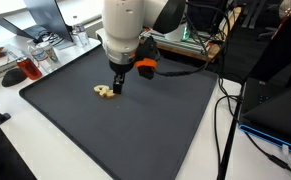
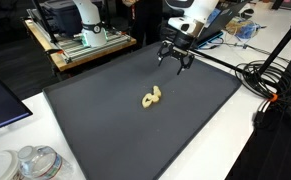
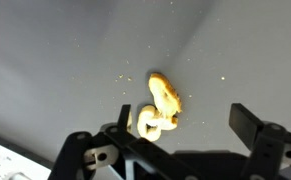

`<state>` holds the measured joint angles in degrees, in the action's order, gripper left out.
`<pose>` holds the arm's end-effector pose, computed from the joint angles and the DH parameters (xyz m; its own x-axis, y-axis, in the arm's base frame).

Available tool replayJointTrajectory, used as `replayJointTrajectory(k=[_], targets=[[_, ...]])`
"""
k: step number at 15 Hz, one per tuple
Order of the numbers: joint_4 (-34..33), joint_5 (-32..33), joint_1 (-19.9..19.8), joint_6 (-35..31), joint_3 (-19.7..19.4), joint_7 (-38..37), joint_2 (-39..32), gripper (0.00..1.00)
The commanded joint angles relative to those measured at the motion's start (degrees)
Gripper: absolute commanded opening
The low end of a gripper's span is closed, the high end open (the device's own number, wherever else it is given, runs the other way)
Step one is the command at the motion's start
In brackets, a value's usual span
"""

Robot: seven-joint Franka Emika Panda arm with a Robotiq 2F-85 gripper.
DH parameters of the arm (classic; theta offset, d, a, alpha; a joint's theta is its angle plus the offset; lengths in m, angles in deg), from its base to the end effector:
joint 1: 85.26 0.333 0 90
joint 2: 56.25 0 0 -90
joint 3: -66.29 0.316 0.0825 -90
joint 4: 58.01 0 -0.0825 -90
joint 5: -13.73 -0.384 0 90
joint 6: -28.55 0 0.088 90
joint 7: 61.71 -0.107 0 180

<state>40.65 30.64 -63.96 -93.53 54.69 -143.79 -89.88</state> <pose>0.6444 0.1087 0.2418 0.4998 -0.8156 0.2914 -0.8633 -0.4420 0.2436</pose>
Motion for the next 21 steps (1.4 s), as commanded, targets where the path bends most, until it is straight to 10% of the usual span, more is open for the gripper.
replayJointTrajectory(k=[1, 21], targets=[[-4.94, 0.57, -0.53, 5.32, 2.13, -9.06, -2.62, 1.00], [-7.25, 17.70, 3.54, 6.25, 1.66, -49.82, -7.55, 1.00]])
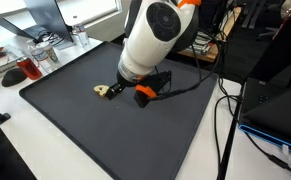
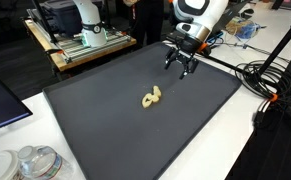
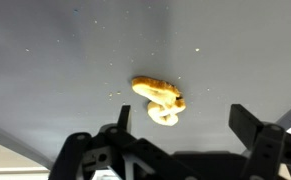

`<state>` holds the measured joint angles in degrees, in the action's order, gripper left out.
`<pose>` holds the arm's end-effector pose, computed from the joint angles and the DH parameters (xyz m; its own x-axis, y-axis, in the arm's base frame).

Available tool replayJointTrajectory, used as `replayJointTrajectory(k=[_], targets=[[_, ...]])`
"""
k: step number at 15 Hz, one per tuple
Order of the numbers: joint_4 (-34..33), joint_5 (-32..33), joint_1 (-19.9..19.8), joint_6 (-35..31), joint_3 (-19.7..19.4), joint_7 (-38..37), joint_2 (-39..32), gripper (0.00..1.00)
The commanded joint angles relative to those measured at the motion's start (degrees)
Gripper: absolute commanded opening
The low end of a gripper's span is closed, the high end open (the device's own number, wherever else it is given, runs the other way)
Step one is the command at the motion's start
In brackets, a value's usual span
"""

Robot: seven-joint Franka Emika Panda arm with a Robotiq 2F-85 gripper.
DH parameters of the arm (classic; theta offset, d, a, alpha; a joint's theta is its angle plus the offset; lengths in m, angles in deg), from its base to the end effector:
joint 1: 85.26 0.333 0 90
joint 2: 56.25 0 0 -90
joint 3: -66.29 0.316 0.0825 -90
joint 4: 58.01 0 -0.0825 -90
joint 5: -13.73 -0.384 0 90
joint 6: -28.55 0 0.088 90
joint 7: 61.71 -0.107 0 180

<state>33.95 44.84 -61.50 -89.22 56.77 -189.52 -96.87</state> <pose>0.6549 0.1509 0.2081 -0.0621 -0.8183 0.5714 -0.9981 0.0514 -0.0348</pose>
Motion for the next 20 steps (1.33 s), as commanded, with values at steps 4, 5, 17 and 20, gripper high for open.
replayJointTrajectory(k=[4, 5, 17, 20], targets=[[-1.18, 5.70, 0.27, 5.02, 0.85, -5.45, -1.27, 1.00], [-1.25, 5.88, -0.05, 5.63, 1.20, -5.10, -1.44, 1.00], [0.06, -9.89, -15.32, 2.77, 7.75, 33.42, 6.32, 1.00], [-1.09, -16.27, -18.56, 3.98, 8.10, 45.63, 6.66, 1.00]])
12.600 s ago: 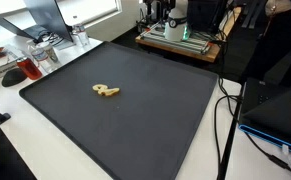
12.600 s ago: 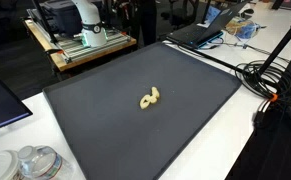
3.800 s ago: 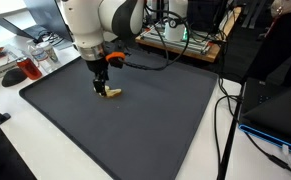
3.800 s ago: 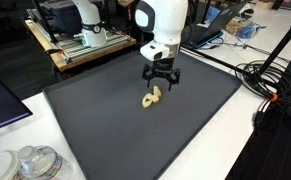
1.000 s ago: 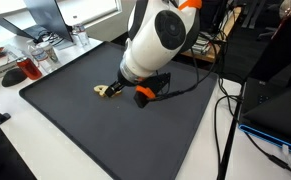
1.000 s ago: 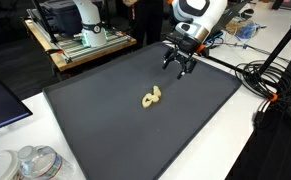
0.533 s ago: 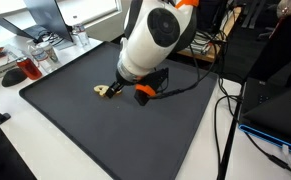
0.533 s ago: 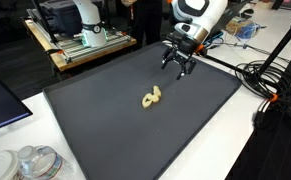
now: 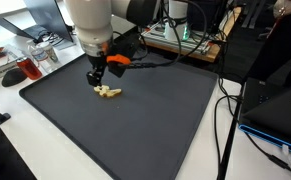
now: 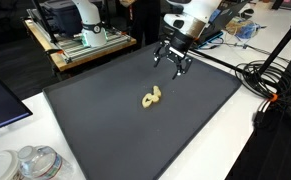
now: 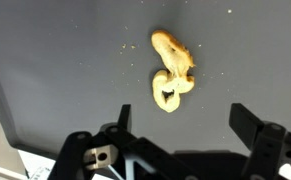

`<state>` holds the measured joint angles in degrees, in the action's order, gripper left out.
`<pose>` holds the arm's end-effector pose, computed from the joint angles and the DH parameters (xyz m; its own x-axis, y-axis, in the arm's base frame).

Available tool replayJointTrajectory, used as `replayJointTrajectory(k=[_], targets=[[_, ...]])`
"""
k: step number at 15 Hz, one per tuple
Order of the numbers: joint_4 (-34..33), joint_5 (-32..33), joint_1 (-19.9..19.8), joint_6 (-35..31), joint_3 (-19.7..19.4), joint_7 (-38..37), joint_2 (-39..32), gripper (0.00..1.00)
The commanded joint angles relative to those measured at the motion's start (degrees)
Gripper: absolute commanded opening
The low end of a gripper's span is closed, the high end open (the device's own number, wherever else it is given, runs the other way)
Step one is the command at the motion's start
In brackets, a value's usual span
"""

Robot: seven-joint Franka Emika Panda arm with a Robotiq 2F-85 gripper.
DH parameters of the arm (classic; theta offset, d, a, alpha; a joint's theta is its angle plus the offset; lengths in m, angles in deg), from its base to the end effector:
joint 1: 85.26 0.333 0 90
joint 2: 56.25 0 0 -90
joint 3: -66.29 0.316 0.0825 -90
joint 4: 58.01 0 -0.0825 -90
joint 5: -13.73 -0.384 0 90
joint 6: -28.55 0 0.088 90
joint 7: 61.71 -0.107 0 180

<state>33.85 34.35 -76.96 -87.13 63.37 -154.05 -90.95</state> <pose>0.6725 0.0469 0.2657 0.2649 -0.9101 0.3185 -0.9571 -0.2079 0.2020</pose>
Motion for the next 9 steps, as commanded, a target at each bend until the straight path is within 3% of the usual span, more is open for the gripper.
replayJointTrajectory(k=[1, 4, 9], targets=[[-1.46, -7.82, -4.08, 2.37, 1.54, 14.15, 0.71, 1.00], [-3.71, -13.99, -6.70, 5.69, 1.52, 25.39, 0.10, 1.00], [-9.65, -21.77, -10.47, 12.64, 0.21, 37.05, -2.22, 1.00]])
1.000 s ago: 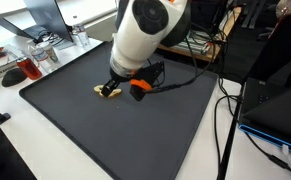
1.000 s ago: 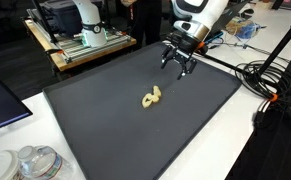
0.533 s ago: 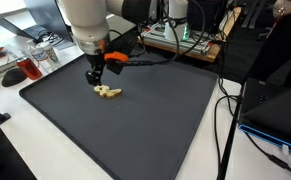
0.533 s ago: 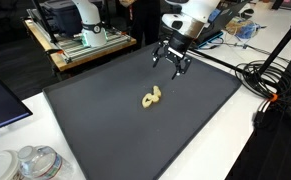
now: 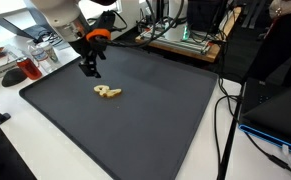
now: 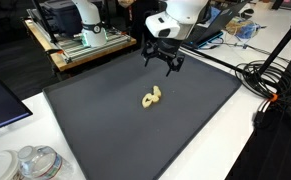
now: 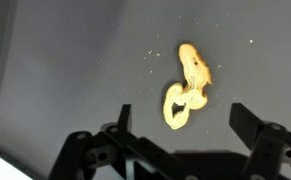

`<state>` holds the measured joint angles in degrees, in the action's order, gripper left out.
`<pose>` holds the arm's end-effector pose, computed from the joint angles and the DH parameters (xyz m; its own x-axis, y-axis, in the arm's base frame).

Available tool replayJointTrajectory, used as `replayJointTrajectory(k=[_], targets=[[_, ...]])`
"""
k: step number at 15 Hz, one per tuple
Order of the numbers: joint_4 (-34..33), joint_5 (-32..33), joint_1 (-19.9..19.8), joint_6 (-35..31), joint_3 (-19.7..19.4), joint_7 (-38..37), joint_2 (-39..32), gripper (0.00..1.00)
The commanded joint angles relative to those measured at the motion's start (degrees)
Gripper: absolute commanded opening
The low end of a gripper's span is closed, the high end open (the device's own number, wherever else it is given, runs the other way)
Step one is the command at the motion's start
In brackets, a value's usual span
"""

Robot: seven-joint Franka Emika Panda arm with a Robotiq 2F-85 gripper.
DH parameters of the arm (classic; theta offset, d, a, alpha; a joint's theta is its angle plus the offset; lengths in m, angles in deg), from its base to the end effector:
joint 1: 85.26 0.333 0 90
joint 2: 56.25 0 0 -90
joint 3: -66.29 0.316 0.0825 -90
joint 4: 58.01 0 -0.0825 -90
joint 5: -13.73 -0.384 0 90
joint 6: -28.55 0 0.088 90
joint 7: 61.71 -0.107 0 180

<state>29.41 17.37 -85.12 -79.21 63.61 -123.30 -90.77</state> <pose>0.6751 -0.0303 0.2888 0.4590 -0.8873 -0.0461 -0.8536 -0.4548 0.2541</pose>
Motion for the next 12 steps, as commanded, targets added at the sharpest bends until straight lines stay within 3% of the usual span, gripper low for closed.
replayJointTrajectory(k=[1, 6, 12], targets=[[-6.57, -6.19, -3.17, 5.98, -0.14, 8.51, -3.05, 1.00], [-12.93, -12.31, -6.66, 9.17, -0.85, 15.29, -7.54, 1.00], [-16.83, -21.55, -12.77, 7.71, -0.34, 28.39, -12.41, 1.00]])
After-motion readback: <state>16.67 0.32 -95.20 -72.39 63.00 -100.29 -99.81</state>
